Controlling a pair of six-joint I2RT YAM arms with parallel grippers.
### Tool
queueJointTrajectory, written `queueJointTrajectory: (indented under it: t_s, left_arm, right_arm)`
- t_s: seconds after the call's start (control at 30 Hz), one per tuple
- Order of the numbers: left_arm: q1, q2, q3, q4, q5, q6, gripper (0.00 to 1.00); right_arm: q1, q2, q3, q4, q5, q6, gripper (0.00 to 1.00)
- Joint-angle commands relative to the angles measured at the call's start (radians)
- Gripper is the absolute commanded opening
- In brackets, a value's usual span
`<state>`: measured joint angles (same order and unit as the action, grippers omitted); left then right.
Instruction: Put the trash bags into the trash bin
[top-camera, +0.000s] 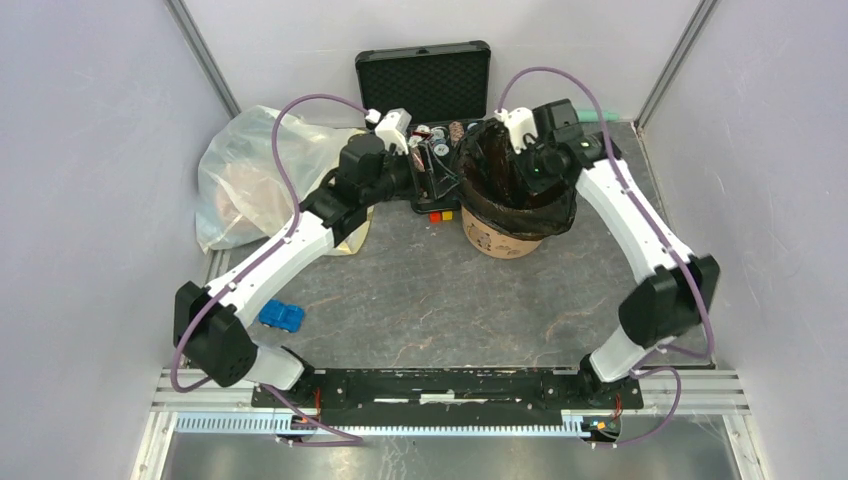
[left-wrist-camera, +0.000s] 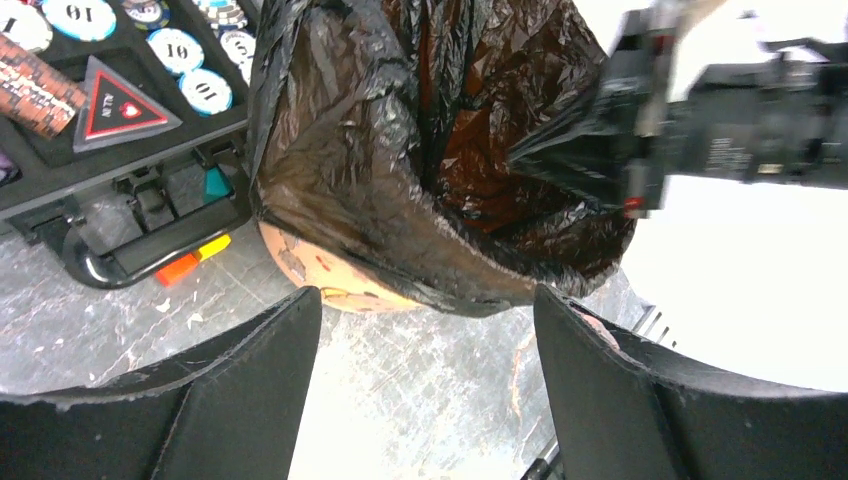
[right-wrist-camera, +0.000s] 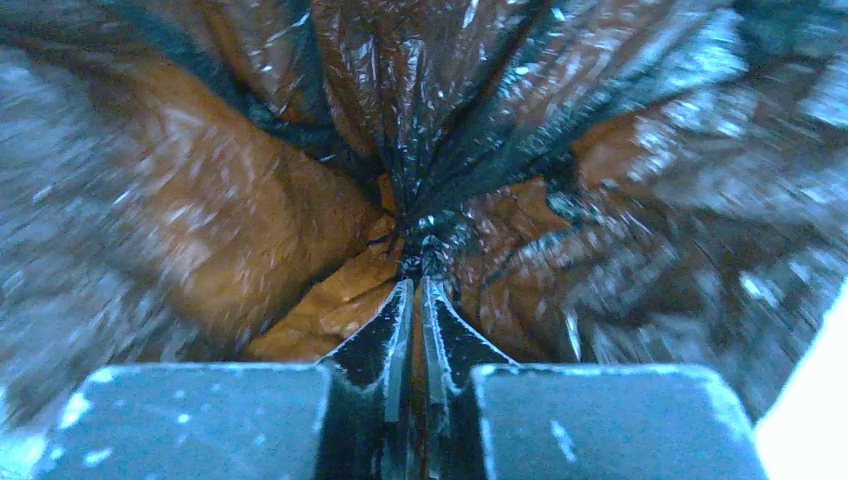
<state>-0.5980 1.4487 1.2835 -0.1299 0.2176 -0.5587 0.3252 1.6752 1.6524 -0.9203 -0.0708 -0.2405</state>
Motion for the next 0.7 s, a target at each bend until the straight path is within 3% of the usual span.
queueJointTrajectory:
  t_s: [0.0, 0.13, 0.3, 0.4, 0.67]
  left_arm:
    - [-0.004, -0.101, -0.05, 0.024, -0.026, 0.057, 0.84]
    - [-0.005, -0.163, -0.086, 0.006, -0.038, 0.069, 0.84]
    - [-0.004, -0.263, -0.152, -0.014, -0.065, 0.082, 0.85]
    - [-0.005, -0.327, -0.202, -0.03, -0.079, 0.084, 0.85]
    - [-0.004, -0.482, -0.317, -0.117, -0.137, 0.103, 0.86]
  right_arm:
    - [-0.001, -0.191, -0.043, 0.049, 0.0, 0.028, 0.14]
    - [0.0, -0.316, -0.087, 0.089, -0.108, 0.038, 0.35]
    - [0.074, -0.421, -0.136, 0.091, -0.232, 0.02, 0.7]
    - [0.134, -0.444, -0.174, 0.083, -0.24, -0.009, 0.98]
    - [0.244, -0.411, -0.235, 0.102, -0.088, -0.055, 0.98]
